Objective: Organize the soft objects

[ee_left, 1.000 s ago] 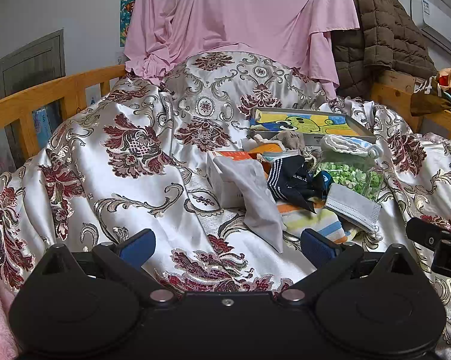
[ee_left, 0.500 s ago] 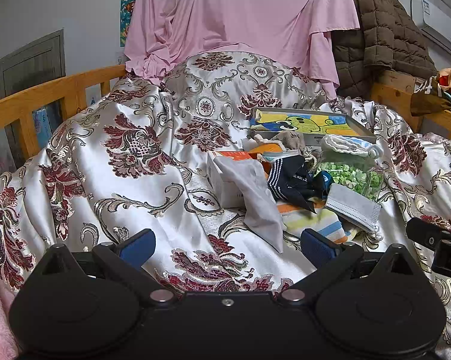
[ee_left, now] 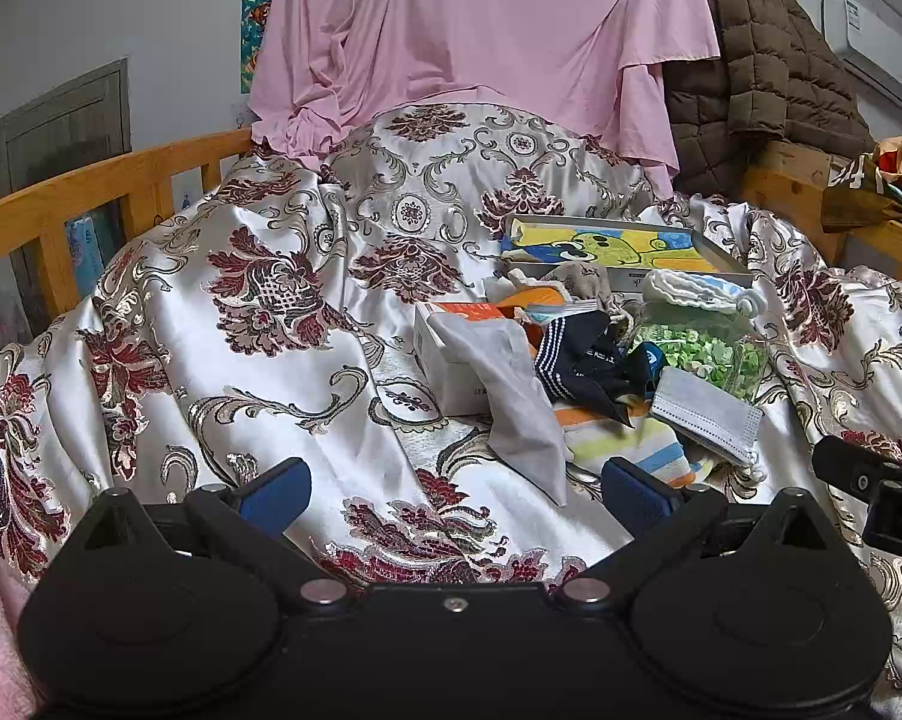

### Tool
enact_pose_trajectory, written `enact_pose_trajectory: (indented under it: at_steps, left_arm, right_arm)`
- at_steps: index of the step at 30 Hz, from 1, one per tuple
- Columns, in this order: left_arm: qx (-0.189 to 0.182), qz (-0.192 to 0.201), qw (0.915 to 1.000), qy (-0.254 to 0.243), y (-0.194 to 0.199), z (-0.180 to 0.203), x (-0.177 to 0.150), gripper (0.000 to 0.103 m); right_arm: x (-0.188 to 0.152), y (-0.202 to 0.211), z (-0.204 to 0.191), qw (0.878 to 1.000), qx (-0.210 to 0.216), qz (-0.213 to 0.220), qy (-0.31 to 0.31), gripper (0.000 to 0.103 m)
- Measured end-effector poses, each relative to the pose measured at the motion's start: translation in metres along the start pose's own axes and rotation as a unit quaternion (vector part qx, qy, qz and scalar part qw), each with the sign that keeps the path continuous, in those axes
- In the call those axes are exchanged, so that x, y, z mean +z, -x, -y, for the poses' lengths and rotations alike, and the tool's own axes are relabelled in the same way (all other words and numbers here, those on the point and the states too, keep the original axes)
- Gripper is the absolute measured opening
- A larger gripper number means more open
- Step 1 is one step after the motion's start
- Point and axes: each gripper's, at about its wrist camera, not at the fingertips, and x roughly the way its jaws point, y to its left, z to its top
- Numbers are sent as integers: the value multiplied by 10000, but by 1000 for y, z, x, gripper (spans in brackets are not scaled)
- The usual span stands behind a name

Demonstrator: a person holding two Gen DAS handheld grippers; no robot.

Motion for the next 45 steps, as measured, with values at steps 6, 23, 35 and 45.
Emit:
enact_pose_trajectory:
  at_steps: [6,23,35,45]
  left_arm:
    - [-3,-2,10000,5,0,0,0,102]
    - [-146,-248,9995,139,-10,-3,7,102]
    - [-73,-556,9984,13,-20,0,17,102]
    - [-533,-827,9923,-751,-56,-1,47,102]
  right_arm:
    - [0,0,0,10000,-1,1,1,103]
    - [6,-9,7,9998,-13,-146,-134,103]
    - [12,-23,5,9996,63,-268,-10,103]
    - [25,-59,5,9955,531,-430,657,103]
